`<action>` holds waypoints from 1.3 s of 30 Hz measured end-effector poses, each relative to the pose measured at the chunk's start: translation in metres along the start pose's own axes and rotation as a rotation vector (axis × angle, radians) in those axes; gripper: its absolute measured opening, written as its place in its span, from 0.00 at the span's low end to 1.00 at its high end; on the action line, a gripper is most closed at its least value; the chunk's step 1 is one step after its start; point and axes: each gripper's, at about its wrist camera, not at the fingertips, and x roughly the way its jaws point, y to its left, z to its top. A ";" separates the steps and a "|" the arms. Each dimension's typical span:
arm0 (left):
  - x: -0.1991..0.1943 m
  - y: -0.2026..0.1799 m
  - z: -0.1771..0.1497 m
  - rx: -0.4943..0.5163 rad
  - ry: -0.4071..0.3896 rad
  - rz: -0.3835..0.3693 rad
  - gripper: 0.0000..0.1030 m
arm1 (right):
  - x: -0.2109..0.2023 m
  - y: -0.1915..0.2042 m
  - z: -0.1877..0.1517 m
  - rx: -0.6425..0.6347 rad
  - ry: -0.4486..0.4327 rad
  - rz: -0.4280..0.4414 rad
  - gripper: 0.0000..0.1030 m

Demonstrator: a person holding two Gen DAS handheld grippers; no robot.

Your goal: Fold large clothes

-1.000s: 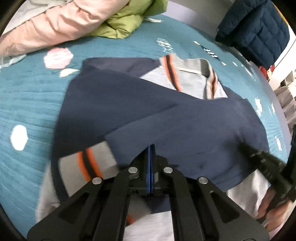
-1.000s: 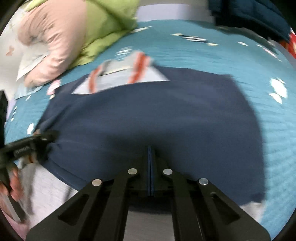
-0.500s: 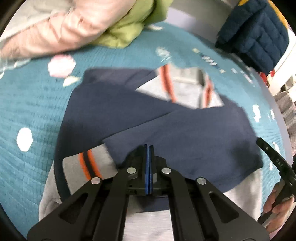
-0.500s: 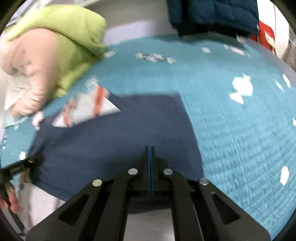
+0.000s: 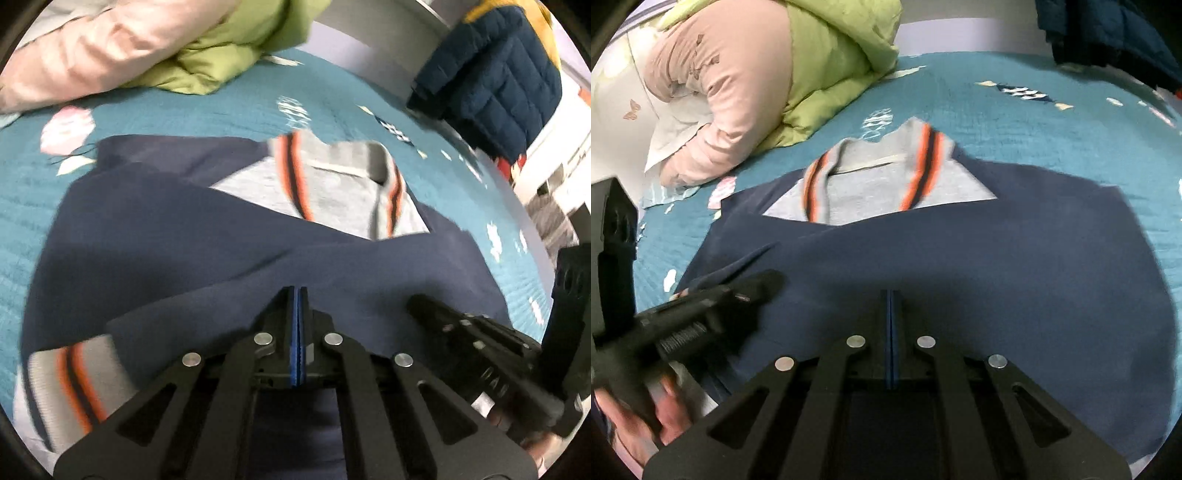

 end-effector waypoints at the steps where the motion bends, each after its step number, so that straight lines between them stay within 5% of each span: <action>1: -0.005 0.006 0.003 -0.003 -0.006 0.039 0.00 | -0.006 -0.011 0.001 -0.003 -0.009 -0.082 0.00; 5: -0.015 0.030 0.011 -0.049 -0.022 0.078 0.01 | -0.020 -0.069 -0.001 0.130 -0.032 -0.205 0.00; 7: -0.014 0.036 0.011 -0.055 -0.022 0.073 0.02 | -0.021 -0.084 -0.002 0.172 -0.038 -0.160 0.00; 11: -0.011 0.031 0.011 -0.033 -0.028 0.110 0.02 | -0.012 -0.064 0.001 0.085 -0.034 -0.268 0.00; 18: -0.028 0.001 0.020 0.023 -0.066 0.135 0.01 | -0.030 -0.044 0.018 0.132 -0.110 -0.123 0.00; 28: 0.023 -0.048 0.030 0.141 -0.017 0.097 0.01 | 0.019 0.003 0.035 0.081 -0.049 0.047 0.01; 34: 0.035 -0.044 0.030 0.180 -0.001 0.105 0.00 | 0.030 -0.010 0.035 0.087 -0.019 0.037 0.00; 39: 0.025 -0.027 0.034 0.186 0.010 0.155 0.00 | 0.018 -0.055 0.036 0.119 -0.002 -0.119 0.00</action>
